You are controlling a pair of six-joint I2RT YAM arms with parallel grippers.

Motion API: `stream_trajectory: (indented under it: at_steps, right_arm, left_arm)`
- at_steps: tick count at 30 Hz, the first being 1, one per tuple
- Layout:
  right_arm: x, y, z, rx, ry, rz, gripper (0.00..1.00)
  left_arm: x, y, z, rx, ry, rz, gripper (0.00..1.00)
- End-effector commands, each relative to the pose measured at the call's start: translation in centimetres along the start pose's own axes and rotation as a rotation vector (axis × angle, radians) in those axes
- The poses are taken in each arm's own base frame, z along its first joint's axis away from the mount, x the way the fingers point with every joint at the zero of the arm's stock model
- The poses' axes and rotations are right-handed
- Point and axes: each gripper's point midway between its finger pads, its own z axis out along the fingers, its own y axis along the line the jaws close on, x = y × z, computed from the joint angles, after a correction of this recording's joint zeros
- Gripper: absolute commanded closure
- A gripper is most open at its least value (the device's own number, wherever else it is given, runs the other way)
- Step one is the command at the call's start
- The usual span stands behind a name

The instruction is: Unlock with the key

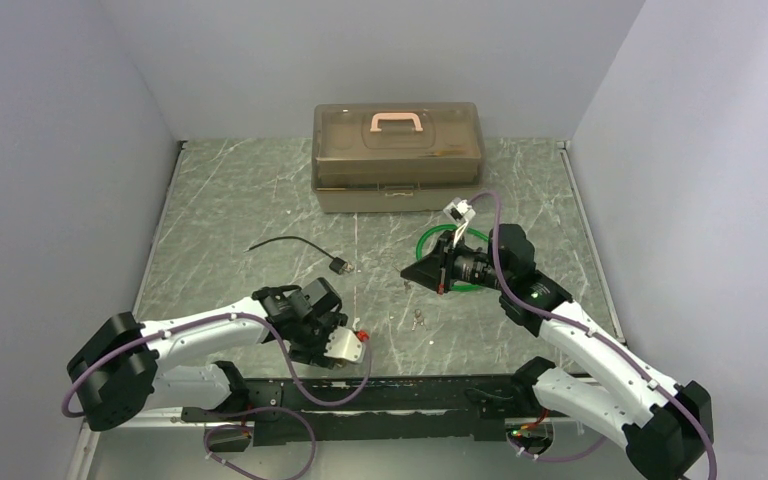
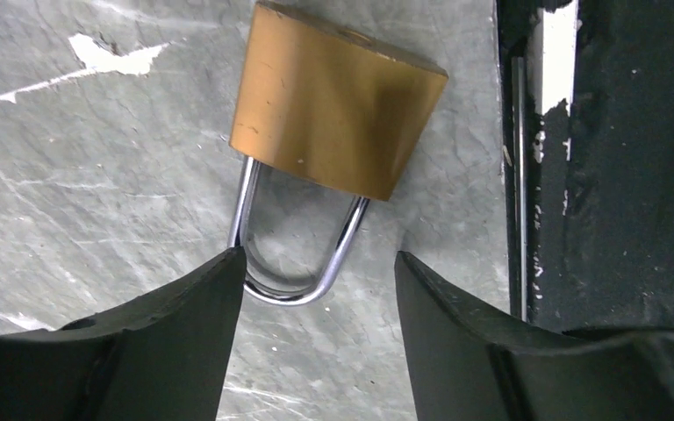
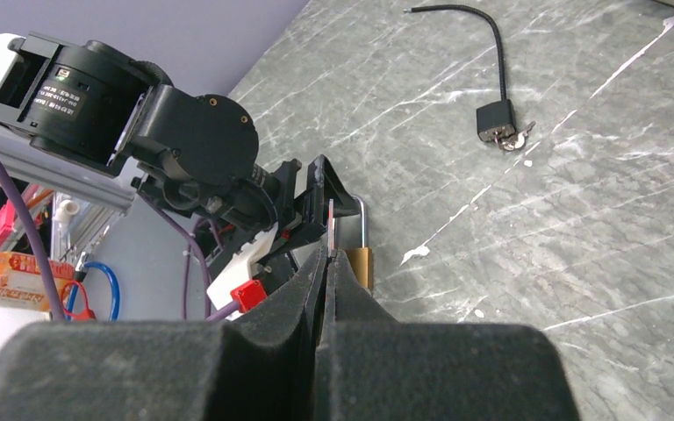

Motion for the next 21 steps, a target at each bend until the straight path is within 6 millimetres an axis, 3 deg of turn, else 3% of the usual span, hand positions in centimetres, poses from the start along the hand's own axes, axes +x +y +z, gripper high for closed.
stream_trajectory:
  at_steps: [1, 7, 14, 16, 21]
  right_arm:
    - [-2.7, 1.3, 0.0, -0.027, -0.065, -0.032, 1.0]
    - [-2.6, 1.2, 0.1, -0.027, -0.062, -0.034, 1.0]
    - [-2.4, 1.2, 0.1, -0.03, -0.057, -0.032, 1.0]
    - [-2.4, 1.2, 0.0, -0.027, -0.056, -0.033, 1.0]
    - [-2.3, 1.2, 0.0, -0.026, -0.055, -0.032, 1.0]
  left_arm:
    - [-1.7, 0.9, 0.1, -0.018, -0.055, 0.03, 0.34]
    - [-2.4, 2.4, -0.9, -0.086, -0.05, 0.021, 0.33]
    - [-2.9, 2.8, -2.1, -0.101, -0.051, -0.01, 0.37]
    - [-3.5, 2.4, -2.4, -0.079, -0.068, -0.013, 0.42]
    - [-4.4, -0.5, -2.4, 0.049, -0.107, -0.005, 0.42]
